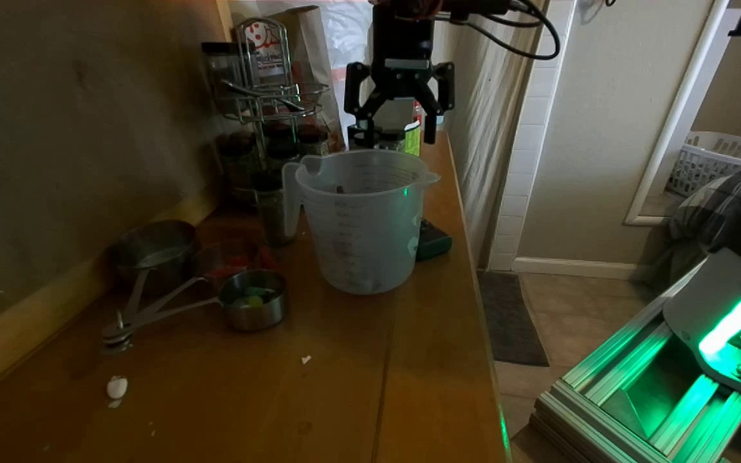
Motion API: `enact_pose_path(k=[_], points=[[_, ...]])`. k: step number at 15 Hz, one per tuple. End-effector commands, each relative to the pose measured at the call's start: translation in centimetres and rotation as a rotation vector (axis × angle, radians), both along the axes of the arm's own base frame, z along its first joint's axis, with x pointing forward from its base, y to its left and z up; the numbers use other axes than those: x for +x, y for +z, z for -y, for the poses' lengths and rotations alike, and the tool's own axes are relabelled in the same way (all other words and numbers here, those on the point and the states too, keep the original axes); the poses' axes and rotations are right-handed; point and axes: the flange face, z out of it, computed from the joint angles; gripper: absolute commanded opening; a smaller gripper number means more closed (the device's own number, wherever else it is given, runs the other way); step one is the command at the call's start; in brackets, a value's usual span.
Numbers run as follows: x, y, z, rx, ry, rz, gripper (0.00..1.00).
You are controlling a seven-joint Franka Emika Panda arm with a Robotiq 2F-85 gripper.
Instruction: Put the remote control in the clear jug.
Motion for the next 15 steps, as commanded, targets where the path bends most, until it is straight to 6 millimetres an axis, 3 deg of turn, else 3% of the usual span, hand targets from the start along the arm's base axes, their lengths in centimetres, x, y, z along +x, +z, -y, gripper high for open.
enact_pose_path(k=[1, 8, 15], points=[[2.9, -1.1, -1.7, -0.006, 0.019, 0.013, 1.00], [5.3, -4.7, -4.3, 0.005, 0.008, -0.070, 1.00], [6.2, -7.3, -4.1, -0.032, 0.034, -0.139, 1.00]])
